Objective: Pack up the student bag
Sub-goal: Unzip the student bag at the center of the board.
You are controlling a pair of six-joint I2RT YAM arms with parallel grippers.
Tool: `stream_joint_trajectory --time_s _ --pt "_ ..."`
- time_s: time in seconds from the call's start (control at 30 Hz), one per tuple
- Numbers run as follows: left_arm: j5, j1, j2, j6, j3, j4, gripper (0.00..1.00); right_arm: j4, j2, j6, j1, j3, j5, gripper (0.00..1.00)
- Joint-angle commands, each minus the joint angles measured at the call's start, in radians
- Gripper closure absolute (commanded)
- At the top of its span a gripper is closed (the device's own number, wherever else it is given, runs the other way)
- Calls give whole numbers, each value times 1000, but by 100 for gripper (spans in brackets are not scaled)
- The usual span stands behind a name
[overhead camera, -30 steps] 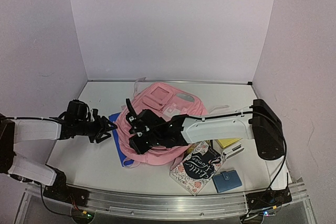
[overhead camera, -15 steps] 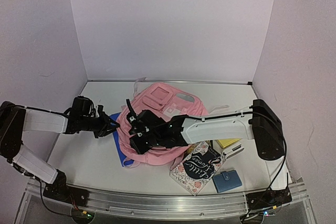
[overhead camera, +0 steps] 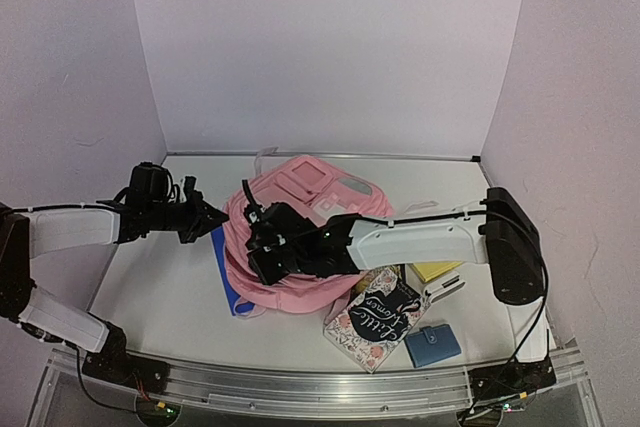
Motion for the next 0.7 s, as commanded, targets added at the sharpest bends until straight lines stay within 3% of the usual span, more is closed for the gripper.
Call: stream_joint_trajectory --time_s 0.0,0.4,0.67 --pt "39 -4 -62 -21 74 14 100 5 -67 0 -7 65 29 41" --pt "34 -4 -58 -50 90 20 100 18 -86 -21 13 85 23 25" --pt "35 -4 -66 -53 102 10 100 -58 21 -4 27 155 182 23"
